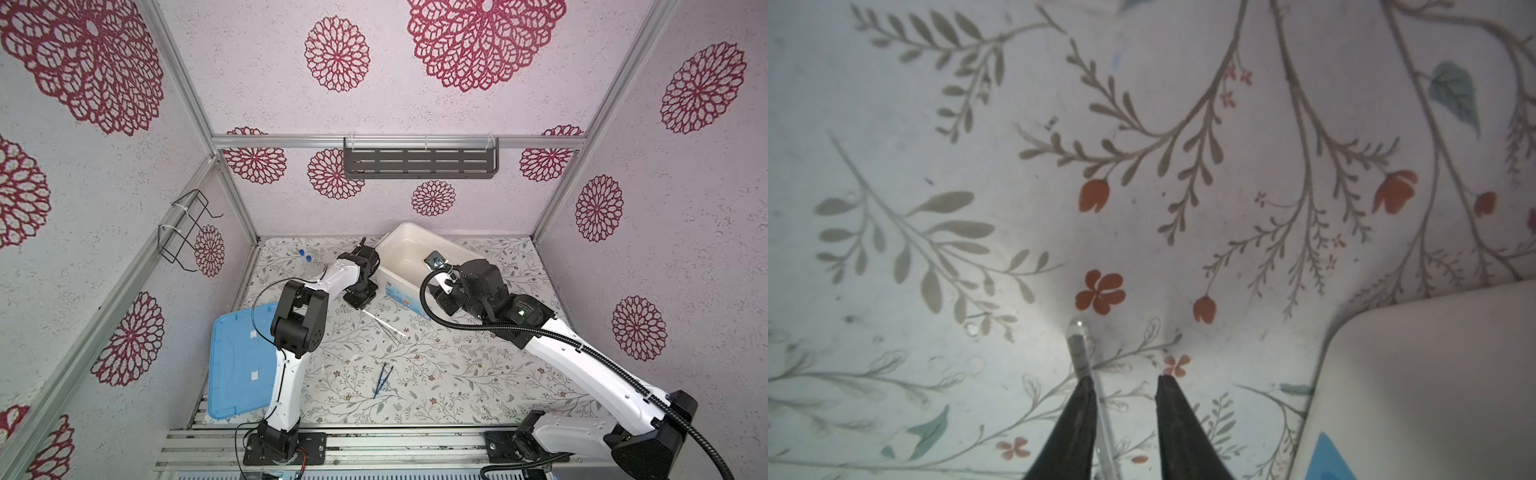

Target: Organize the chemistry lab equipment

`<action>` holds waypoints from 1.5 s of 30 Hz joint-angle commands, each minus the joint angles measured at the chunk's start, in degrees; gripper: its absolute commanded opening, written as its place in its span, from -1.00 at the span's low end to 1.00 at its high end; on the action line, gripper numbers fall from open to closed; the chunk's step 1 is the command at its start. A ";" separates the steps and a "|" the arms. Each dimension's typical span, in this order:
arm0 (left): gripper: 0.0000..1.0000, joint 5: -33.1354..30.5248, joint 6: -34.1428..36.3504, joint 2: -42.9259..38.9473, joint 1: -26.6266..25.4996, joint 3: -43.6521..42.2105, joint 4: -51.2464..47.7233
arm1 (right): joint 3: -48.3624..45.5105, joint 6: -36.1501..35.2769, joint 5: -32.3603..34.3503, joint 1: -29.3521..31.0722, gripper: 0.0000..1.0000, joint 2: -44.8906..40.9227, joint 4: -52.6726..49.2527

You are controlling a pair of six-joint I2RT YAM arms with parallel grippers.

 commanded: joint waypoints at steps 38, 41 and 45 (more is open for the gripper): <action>-0.26 -7.83 -2.86 -10.80 -1.86 -7.65 -1.03 | 3.22 -0.86 -13.12 -6.96 0.43 9.05 -9.44; -0.20 -8.36 -3.17 -11.11 -1.80 -8.24 -0.98 | 6.14 -1.41 -17.23 -8.86 0.41 14.13 -10.58; -0.15 -8.71 -3.56 -11.37 -1.70 -9.22 -0.71 | 9.31 -1.59 -20.74 -11.20 0.31 19.74 -11.46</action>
